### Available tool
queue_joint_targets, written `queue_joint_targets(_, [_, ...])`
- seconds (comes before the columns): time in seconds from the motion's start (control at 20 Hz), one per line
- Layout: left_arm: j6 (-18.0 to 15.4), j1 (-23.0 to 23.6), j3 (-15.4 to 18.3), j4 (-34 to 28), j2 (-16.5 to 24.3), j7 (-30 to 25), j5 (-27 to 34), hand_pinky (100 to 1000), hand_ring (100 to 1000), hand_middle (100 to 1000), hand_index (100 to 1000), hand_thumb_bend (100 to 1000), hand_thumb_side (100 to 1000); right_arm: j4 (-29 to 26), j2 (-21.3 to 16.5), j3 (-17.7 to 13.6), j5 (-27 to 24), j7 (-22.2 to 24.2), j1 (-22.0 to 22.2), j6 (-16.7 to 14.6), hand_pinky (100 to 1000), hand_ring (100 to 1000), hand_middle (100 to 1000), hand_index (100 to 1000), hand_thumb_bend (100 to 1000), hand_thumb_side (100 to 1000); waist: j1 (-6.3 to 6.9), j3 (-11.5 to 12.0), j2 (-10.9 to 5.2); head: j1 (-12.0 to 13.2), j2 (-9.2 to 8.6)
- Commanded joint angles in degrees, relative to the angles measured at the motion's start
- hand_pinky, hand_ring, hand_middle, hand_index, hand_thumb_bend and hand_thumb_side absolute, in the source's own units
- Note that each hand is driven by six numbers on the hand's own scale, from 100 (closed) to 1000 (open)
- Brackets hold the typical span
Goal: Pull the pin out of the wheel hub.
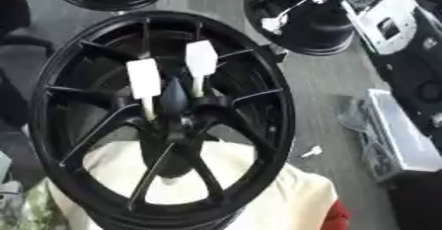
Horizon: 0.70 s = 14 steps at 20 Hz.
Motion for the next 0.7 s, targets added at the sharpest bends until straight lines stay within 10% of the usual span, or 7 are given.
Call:
queue_joint_targets(0.05, [-0.1,-0.4,0.0,-0.6,1.6,-0.3,-0.1,846,907,850,873,151,753,0.1,-3.0,0.4,-1.2,3.3,-0.8,-0.7,819,802,775,851,100,512,0.41,-0.1,-1.42,0.1,0.24])
queue_joint_targets(0.5, [-0.3,-0.3,-0.2,-0.5,1.8,-0.6,-0.4,847,908,850,872,149,754,1.7,-2.4,2.4,-2.9,11.2,-1.9,-3.6,816,808,807,865,100,676,0.32,-0.2,-1.59,0.1,0.65])
queue_joint_targets(0.7, [-0.3,-0.2,-0.4,-0.5,1.9,-0.7,-0.5,847,909,851,872,149,755,2.4,-2.0,3.6,-1.0,12.4,-2.4,-5.1,816,809,798,867,100,441,0.2,-0.3,-1.77,0.2,0.79])
